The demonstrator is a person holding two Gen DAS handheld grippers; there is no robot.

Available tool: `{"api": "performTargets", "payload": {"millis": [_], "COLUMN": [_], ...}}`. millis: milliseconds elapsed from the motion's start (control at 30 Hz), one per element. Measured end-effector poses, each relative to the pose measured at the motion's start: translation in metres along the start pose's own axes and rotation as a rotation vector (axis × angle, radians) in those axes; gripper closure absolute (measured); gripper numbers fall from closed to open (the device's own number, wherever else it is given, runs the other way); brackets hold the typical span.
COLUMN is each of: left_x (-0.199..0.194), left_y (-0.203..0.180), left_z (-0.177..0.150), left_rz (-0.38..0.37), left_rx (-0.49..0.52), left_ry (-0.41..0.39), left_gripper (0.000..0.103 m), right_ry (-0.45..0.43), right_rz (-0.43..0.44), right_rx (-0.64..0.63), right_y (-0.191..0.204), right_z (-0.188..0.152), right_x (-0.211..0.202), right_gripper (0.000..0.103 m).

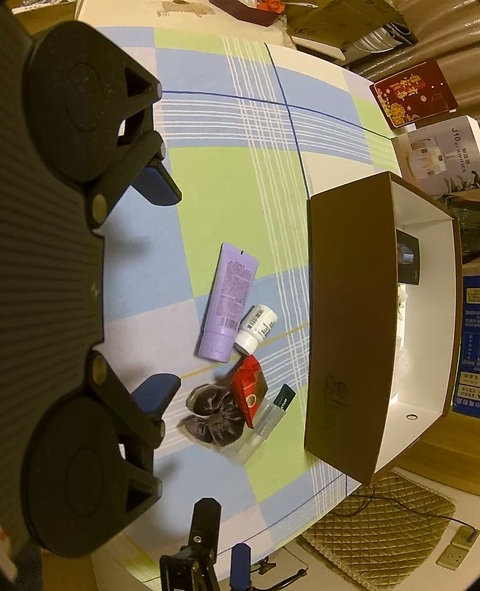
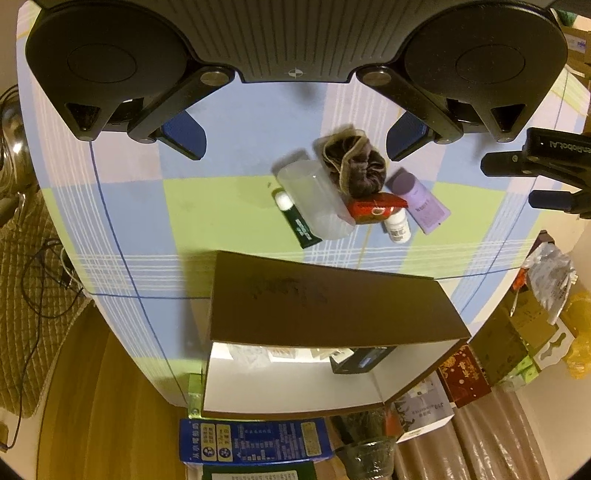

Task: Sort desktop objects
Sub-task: 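Withdraw both tools from the box toward the remaining items, then grasp the purple tube with left tool while right tool grasps clear cup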

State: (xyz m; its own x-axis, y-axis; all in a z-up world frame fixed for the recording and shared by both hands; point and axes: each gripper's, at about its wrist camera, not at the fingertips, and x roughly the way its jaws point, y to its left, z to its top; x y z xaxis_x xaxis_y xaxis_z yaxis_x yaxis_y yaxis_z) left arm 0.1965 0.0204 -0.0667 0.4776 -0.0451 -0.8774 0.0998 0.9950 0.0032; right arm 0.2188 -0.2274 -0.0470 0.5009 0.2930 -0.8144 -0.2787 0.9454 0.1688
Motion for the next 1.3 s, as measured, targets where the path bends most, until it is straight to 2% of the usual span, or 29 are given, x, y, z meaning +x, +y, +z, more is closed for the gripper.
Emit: {"api": "performTargets", "payload": {"millis": [267,567,733,867,1000,1133,1233,1300], "left_x": [0.025,0.061,0.092,0.103,0.099,0.096,0.091,0.091], "left_y": [0.002,-0.006,-0.012,-0.004,0.016,0.034,0.033,0.026], "left_z": [0.007,0.036,0.045,0.04,0.028,0.023,0.026,0.029], "left_rz": [-0.015,-0.024,0.012,0.01,0.0,-0.01,-0.028,-0.03], "left_rx": [-0.028,-0.034,-0.006,0.001,-0.015,-0.028,0.024,0.092], "left_ry": [0.02,0.004,0.031,0.069,0.072,0.07,0.033,0.007], "left_gripper": [0.008,0.008,0.008,0.015,0.018,0.038,0.038,0.038], "right_ry": [0.017,0.028,0.04,0.05,0.059,0.066,0.075,0.077], "right_rz": [-0.022,-0.073,-0.094,-0.103,-0.104,-0.093,-0.085,-0.076], "right_rx": [0.024,0.08,0.109,0.123,0.134,0.123,0.103,0.092], "right_y": [-0.01,-0.032,-0.04,-0.043,-0.044,-0.039,-0.034,-0.029], "right_z": [0.001,0.001,0.001,-0.001,0.0,0.004,0.008,0.01], "right_x": [0.01,0.014,0.016,0.018,0.023,0.031,0.039,0.043], "right_gripper": [0.002,0.002,0.002,0.002,0.002,0.002,0.002,0.002]}}
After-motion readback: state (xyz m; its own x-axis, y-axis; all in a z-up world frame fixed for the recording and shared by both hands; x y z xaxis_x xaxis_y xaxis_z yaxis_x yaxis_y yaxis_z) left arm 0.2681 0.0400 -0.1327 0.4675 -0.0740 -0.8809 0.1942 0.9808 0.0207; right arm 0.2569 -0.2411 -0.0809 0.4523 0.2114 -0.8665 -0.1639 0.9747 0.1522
